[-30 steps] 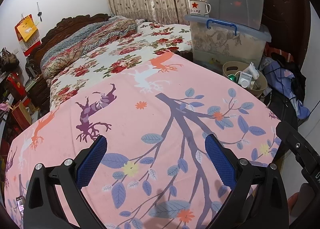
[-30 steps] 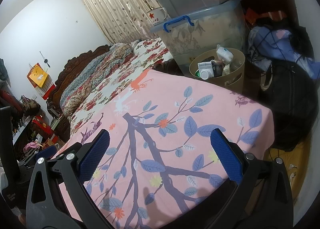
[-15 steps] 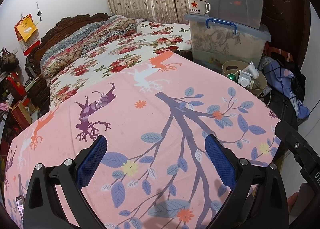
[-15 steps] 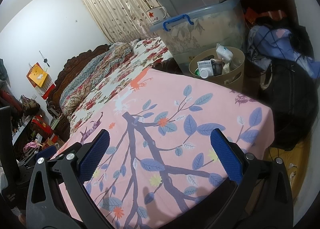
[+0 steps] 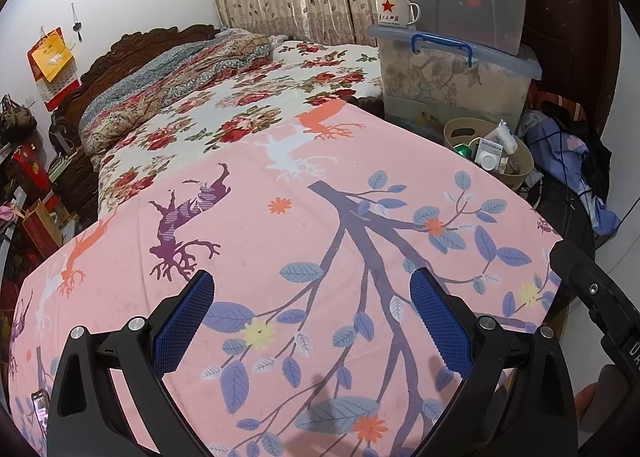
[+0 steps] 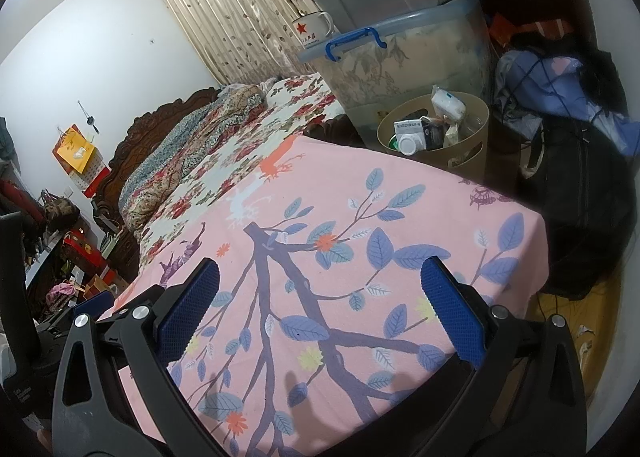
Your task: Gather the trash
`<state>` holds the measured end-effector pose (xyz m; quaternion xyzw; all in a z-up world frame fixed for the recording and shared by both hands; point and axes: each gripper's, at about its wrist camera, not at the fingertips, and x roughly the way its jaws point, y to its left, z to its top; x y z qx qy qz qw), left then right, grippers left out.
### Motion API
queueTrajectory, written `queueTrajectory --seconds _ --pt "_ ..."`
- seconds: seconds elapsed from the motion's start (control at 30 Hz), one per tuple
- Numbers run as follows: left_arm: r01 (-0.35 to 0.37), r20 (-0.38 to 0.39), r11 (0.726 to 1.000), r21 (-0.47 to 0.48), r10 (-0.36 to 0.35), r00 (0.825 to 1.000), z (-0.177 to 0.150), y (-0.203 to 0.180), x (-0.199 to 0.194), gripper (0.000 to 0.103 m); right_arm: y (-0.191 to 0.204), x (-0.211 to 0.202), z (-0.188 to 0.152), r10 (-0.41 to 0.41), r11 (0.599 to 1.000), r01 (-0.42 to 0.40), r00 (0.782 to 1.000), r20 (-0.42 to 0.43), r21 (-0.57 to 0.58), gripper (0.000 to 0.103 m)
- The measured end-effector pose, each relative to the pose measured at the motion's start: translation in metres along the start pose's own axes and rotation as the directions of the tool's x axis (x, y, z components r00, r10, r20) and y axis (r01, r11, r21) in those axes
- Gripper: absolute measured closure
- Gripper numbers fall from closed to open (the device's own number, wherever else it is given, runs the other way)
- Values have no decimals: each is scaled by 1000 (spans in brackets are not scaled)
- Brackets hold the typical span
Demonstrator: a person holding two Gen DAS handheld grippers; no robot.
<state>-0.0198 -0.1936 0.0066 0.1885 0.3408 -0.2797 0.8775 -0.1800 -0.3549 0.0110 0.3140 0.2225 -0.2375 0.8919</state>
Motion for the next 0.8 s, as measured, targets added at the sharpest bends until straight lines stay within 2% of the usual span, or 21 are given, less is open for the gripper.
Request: queueTrajectory --seconds 0.57,0.8 --pt "23 1 1000 18 -23 1000 -5 -3 0 8 0 1 1 -1 1000 1 1000 -2 1 3" --pt "32 -13 999 -5 -33 999 -1 6 1 8 0 0 0 0 1000 0 1000 -2 -2 3"
